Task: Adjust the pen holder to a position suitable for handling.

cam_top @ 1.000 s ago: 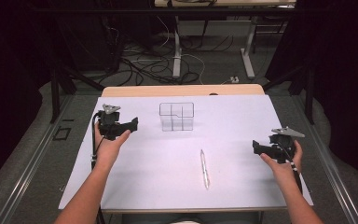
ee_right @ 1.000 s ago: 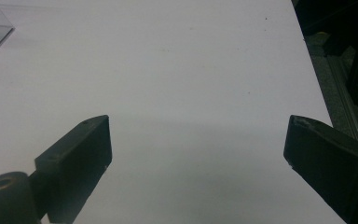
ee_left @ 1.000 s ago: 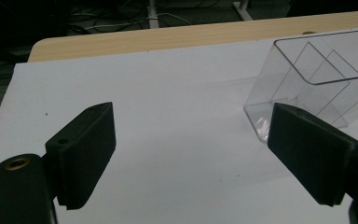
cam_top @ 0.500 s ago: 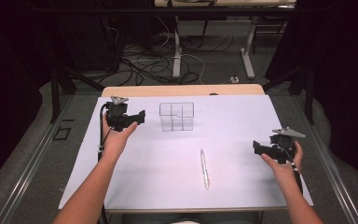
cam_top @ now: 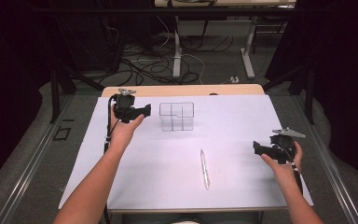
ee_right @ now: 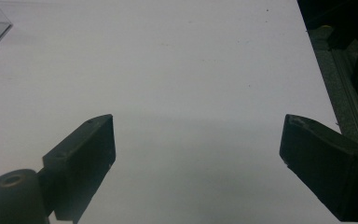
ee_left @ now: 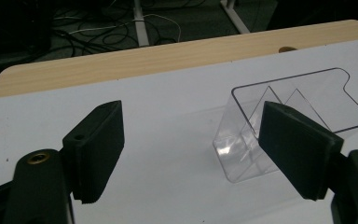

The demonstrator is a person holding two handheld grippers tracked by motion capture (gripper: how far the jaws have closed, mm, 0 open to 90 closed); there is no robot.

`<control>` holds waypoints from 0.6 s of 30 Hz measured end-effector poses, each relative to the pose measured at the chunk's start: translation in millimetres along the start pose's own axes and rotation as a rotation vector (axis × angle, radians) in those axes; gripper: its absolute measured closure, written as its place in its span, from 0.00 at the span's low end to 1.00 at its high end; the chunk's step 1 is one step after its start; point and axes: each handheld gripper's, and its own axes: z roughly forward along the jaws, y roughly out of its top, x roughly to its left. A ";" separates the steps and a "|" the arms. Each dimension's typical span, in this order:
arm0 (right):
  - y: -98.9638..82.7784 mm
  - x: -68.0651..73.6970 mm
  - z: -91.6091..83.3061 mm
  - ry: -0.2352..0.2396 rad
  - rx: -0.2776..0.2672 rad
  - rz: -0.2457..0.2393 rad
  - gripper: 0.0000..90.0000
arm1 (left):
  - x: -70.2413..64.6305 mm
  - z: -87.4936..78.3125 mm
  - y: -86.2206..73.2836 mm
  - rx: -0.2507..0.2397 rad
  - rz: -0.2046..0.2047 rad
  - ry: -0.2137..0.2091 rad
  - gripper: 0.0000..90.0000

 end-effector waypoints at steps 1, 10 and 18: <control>0.0 0.0 0.0 0.000 0.000 0.000 0.11 | -0.9 1.0 1.3 -0.001 0.002 0.005 0.26; -0.8 -1.5 1.1 0.000 0.007 0.007 0.12 | -8.0 11.1 8.7 -0.003 0.013 0.014 0.31; -1.4 -3.6 2.1 -0.002 0.010 0.000 0.12 | -16.9 21.9 13.1 -0.003 0.037 0.022 0.33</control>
